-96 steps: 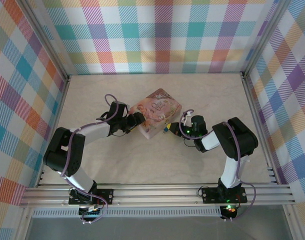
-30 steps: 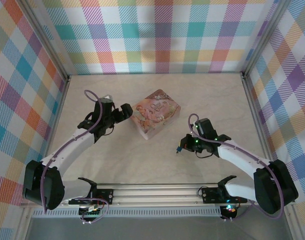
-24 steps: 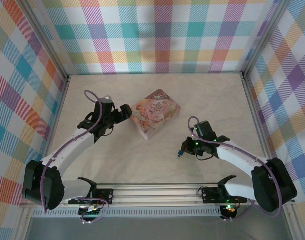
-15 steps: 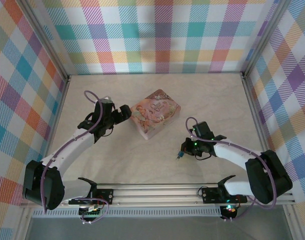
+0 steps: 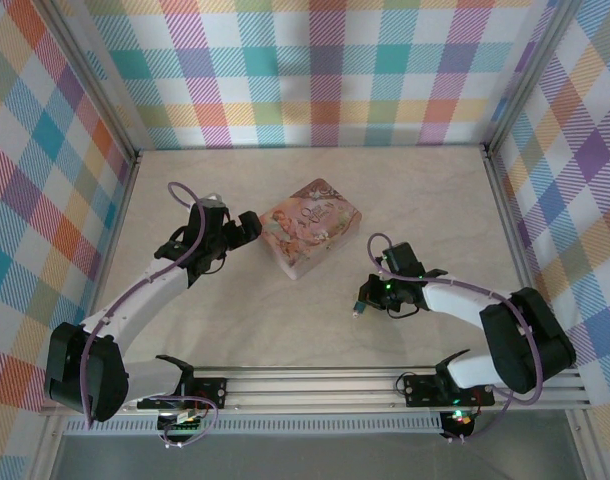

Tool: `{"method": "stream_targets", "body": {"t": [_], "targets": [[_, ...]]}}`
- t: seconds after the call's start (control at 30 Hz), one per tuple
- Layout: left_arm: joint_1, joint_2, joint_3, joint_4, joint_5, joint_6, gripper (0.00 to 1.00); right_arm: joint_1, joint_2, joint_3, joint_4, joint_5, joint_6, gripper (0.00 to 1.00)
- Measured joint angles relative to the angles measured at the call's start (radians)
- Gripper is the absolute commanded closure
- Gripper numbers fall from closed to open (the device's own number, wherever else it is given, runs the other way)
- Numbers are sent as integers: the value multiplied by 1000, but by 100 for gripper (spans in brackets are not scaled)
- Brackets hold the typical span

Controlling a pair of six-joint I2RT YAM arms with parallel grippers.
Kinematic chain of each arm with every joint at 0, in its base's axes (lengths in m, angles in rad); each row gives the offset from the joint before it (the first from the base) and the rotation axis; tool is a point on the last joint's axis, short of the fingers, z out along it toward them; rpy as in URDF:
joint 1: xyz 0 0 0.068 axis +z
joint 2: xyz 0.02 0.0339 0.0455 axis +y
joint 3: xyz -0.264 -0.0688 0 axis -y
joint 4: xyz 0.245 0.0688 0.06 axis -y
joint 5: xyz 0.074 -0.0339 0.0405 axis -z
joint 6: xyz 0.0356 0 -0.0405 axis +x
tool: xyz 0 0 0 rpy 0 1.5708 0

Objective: Unlock the padlock with the key

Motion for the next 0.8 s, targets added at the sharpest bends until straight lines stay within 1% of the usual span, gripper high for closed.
{"method": "stream_targets", "body": {"t": [0.33,0.43,0.57,0.73,0.8], "targets": [[0,-6,0,-5,-6,4,0,0,-1,0,-13,13,-6,81],[0,-19,0,-10,-7,7,0,0,-15,0,-37,26,-14,75],[0,-28,0,-23,-7,10,0,0,-67,6,-82,56,-39,71],[0,-30,0,-24,-14,18,0,0,-166,30,-129,103,-70,61],[0,-34,1,-25,-20,23,0,0,-217,46,-150,135,-93,56]]}}
